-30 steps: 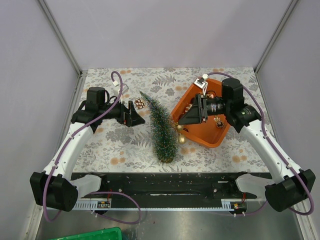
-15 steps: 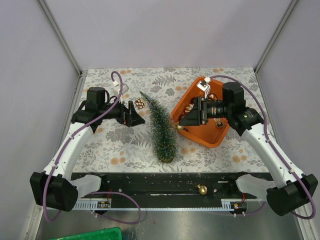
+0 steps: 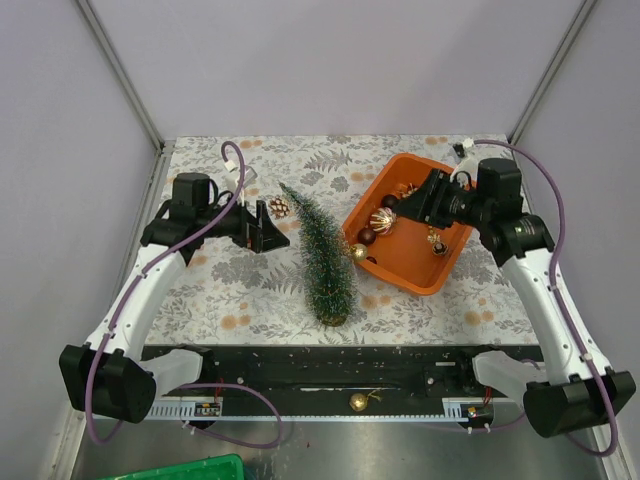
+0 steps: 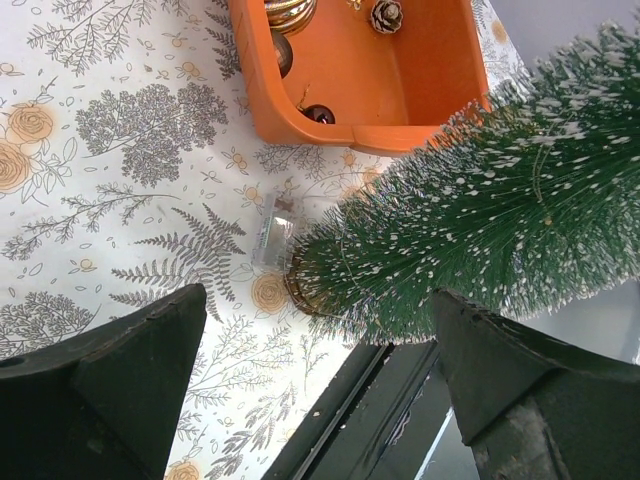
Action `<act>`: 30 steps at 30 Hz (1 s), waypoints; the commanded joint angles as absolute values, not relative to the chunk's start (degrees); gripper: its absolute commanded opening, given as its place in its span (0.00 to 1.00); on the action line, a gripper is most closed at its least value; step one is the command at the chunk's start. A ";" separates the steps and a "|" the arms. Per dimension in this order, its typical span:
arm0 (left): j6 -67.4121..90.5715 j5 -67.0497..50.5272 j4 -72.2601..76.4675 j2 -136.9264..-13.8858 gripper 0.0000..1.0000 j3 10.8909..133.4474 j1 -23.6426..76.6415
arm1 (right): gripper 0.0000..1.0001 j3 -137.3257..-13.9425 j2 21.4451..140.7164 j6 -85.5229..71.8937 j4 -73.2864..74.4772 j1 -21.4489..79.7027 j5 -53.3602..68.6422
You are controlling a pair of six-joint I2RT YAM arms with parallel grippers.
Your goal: Decorate the small christmas tree
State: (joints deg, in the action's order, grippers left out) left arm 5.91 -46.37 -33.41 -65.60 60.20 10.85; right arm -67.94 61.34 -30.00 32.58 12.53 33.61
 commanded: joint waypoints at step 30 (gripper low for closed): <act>0.88 -43.94 -35.95 -70.23 0.99 67.06 10.37 | 0.56 -112.41 126.03 -20.57 56.25 6.15 -10.46</act>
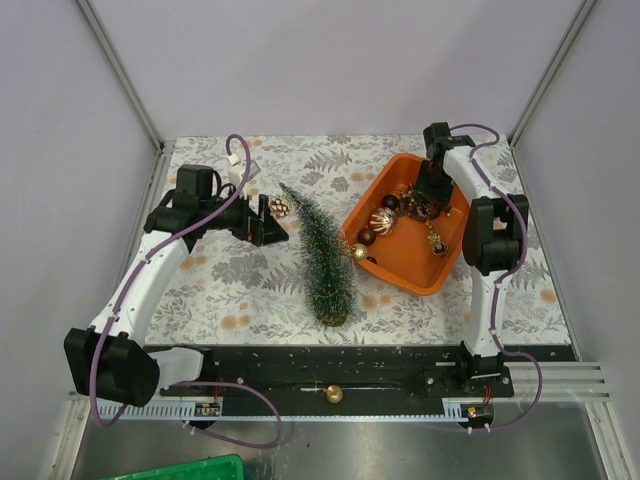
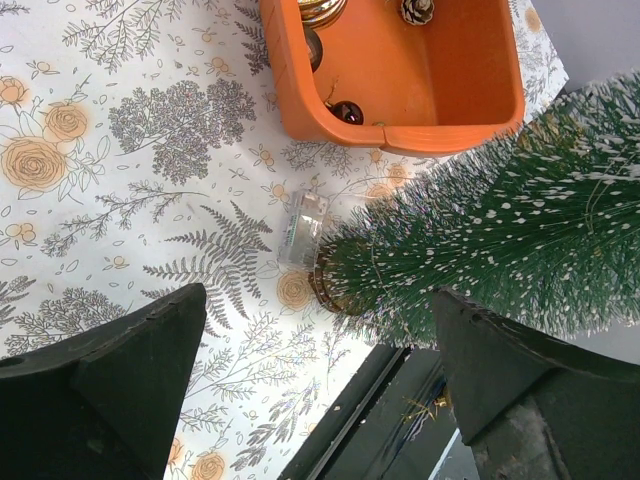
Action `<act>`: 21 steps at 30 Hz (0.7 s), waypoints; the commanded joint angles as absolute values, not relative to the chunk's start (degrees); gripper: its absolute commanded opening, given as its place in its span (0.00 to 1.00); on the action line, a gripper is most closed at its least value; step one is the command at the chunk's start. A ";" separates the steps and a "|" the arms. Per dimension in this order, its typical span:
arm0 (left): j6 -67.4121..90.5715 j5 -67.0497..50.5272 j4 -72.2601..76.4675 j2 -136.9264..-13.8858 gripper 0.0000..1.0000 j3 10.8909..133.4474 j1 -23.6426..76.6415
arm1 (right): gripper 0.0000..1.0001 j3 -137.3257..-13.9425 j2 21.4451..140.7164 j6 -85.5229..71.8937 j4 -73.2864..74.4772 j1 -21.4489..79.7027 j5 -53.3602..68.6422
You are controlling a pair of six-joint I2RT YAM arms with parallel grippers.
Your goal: Decorate the small christmas tree
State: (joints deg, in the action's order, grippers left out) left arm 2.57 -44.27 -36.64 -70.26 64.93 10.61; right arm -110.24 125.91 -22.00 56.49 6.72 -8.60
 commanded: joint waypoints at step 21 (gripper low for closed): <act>0.88 -43.77 -35.95 -69.79 0.99 66.97 10.37 | 0.54 -111.18 133.06 -21.71 52.30 1.67 -7.56</act>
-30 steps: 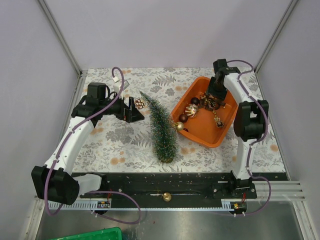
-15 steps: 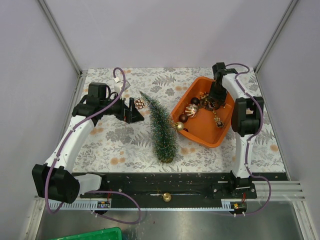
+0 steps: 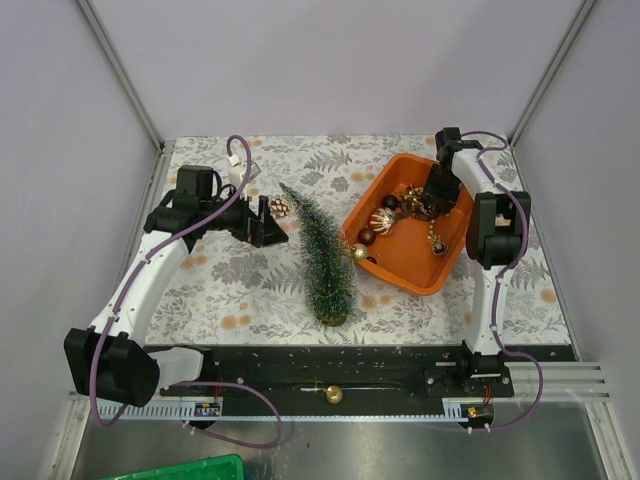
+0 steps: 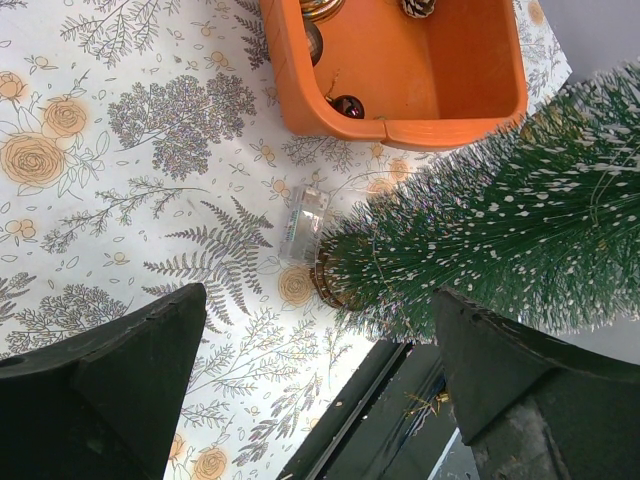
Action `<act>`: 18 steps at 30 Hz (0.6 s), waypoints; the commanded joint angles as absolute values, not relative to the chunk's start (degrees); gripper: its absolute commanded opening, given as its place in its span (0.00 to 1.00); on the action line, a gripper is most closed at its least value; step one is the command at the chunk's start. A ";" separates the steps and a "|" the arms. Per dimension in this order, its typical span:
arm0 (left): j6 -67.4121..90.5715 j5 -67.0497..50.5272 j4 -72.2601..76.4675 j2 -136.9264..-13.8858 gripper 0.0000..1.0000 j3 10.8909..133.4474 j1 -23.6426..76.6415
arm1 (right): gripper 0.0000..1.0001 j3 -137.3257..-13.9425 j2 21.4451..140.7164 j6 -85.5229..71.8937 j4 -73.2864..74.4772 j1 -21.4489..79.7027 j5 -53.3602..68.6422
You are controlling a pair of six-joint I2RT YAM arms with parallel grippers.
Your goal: Decorate the small christmas tree
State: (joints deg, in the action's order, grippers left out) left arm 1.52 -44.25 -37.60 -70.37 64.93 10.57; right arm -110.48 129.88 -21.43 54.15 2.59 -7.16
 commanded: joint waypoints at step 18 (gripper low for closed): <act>0.79 -43.68 -35.86 -69.78 0.99 66.27 10.37 | 0.66 -89.13 109.79 -22.33 35.68 2.20 -5.37</act>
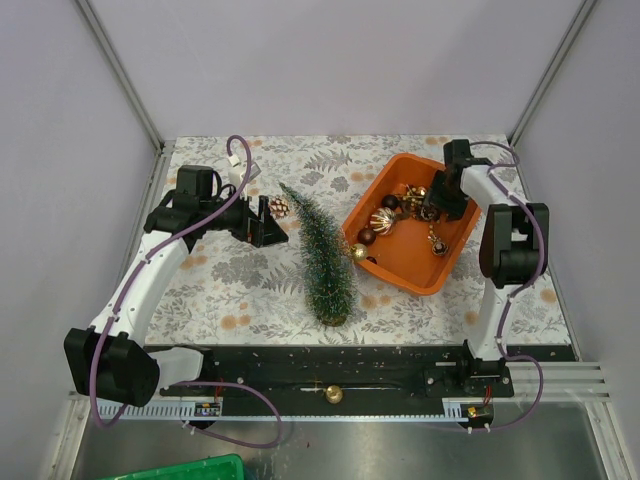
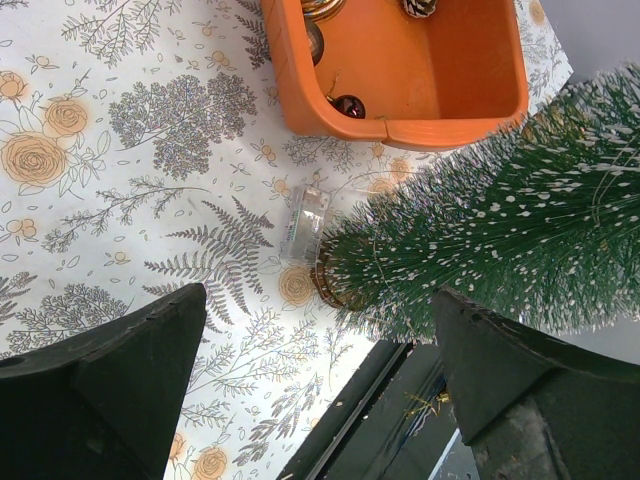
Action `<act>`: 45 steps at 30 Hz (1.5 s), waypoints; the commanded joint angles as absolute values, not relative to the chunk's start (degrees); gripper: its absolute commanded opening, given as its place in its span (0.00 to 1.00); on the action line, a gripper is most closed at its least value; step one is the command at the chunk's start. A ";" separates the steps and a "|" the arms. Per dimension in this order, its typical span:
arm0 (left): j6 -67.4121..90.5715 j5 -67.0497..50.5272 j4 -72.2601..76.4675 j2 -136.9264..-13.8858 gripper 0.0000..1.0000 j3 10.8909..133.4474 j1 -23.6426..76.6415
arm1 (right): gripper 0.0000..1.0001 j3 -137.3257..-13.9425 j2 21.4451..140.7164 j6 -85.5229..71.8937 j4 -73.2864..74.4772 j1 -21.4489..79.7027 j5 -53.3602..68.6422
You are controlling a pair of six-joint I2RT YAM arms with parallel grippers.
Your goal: Decorate the small christmas tree
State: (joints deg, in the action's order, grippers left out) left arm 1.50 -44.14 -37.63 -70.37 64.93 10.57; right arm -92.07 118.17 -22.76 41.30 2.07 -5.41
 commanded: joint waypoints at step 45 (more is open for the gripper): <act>0.88 -43.68 -37.18 -70.66 0.99 68.03 10.28 | 0.17 -86.66 119.45 -20.65 42.10 9.05 -4.83</act>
State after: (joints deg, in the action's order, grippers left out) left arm 1.30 -43.27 -37.85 -71.00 65.65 10.52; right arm -91.15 121.40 -19.97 38.83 8.01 -3.51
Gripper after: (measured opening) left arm 0.988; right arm 0.241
